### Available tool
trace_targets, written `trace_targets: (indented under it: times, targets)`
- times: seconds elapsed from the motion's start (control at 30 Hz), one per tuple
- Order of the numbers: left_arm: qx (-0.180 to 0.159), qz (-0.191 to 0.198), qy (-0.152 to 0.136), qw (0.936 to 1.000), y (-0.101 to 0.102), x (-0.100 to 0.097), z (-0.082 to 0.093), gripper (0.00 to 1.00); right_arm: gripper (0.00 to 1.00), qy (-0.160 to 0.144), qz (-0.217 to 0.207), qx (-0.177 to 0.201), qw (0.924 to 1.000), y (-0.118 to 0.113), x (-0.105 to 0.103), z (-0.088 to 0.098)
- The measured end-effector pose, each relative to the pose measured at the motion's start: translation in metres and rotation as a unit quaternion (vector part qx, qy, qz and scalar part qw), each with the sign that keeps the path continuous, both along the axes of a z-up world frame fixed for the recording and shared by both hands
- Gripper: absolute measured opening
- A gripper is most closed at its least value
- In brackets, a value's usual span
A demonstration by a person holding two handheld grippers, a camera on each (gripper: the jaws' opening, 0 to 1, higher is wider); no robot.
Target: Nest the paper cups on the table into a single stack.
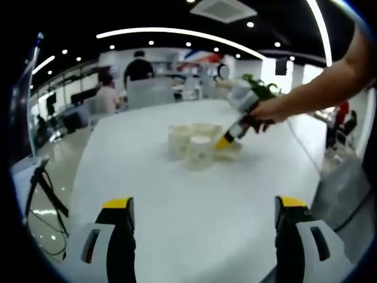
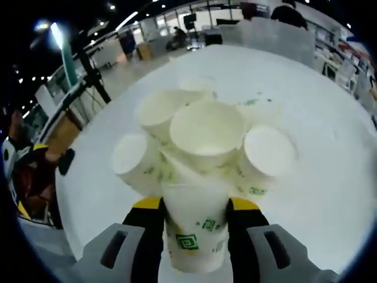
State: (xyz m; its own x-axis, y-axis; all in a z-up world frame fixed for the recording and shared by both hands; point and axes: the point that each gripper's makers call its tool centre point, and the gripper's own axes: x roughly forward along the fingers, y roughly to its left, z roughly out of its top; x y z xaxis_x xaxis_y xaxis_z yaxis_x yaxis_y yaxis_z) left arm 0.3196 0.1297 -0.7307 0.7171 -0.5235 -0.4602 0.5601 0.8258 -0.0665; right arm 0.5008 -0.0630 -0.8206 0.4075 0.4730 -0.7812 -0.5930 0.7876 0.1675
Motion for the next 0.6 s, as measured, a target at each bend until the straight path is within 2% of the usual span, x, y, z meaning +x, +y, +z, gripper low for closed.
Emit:
trace_targets:
  times: [0.1,0.23,0.33,0.6]
  targets:
    - [0.000,-0.004,-0.002,1.0000,-0.003,0.002,0.001,0.98,0.39,-0.022,0.001,0.002,0.9997,-0.005,0.001,0.007]
    - [-0.001,-0.007,-0.005,1.0000,-0.006,0.003,0.004,0.98,0.39,-0.044,0.001,0.024,0.9988,-0.005,-0.001,0.019]
    - [-0.003,-0.008,-0.007,0.9999,-0.007,0.005,0.006,0.98,0.39,-0.071,0.003,0.040,0.9967,-0.005,0.002,0.031]
    - [-0.006,-0.016,-0.014,0.9998,-0.015,0.010,0.013,0.98,0.39,-0.108,0.003,0.079,0.9909,-0.003,0.007,0.060]
